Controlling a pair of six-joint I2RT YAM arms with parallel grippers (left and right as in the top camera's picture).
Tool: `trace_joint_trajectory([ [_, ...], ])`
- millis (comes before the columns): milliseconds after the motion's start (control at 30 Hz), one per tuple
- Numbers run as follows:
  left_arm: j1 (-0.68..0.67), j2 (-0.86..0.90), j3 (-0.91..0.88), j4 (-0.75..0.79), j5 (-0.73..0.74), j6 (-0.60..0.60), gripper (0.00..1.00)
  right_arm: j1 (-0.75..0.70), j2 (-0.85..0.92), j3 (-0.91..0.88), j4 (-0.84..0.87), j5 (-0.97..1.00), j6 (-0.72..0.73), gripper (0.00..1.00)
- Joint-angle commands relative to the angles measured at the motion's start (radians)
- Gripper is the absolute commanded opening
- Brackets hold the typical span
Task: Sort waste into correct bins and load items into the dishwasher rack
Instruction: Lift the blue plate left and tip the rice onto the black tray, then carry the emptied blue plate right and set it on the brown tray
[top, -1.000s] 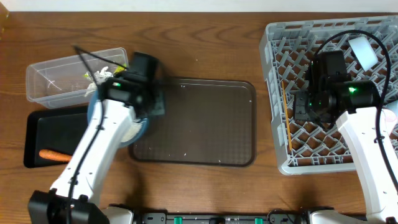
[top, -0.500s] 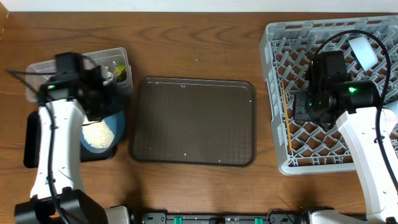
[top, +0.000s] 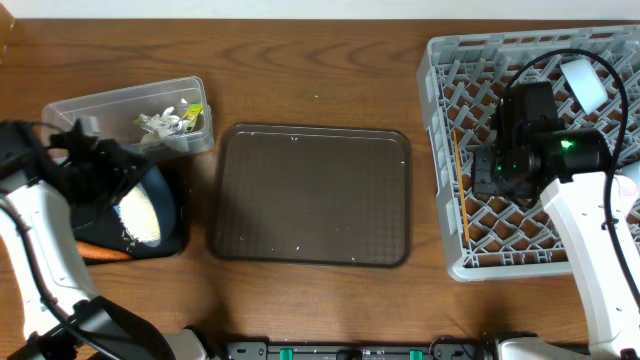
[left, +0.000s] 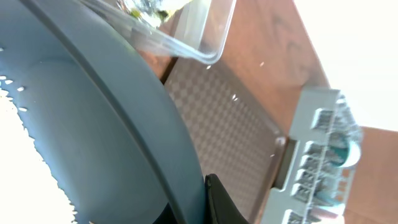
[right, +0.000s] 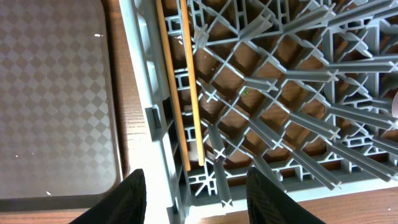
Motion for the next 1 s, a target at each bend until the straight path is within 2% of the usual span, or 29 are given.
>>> trace_joint_trajectory([
  [0, 0.054, -0.011, 0.013, 0.005, 0.156, 0.040, 0.06, -0.011, 0.002, 0.003, -0.004, 0.011, 0.001, 0.46],
  [433, 0.138, 0.046, -0.029, 0.058, 0.356, 0.044, 0.06, -0.011, 0.002, 0.003, -0.016, 0.011, 0.001, 0.46],
  [733, 0.236, 0.055, -0.056, 0.050, 0.446, 0.051, 0.06, -0.011, 0.002, 0.003, -0.015, 0.011, 0.001, 0.46],
  [833, 0.249, 0.055, -0.056, 0.038, 0.526, 0.067, 0.06, -0.011, 0.002, 0.003, -0.015, 0.011, 0.001, 0.46],
  [967, 0.252, 0.055, -0.056, 0.008, 0.531, 0.095, 0.06, -0.011, 0.002, 0.003, -0.015, 0.011, 0.001, 0.46],
])
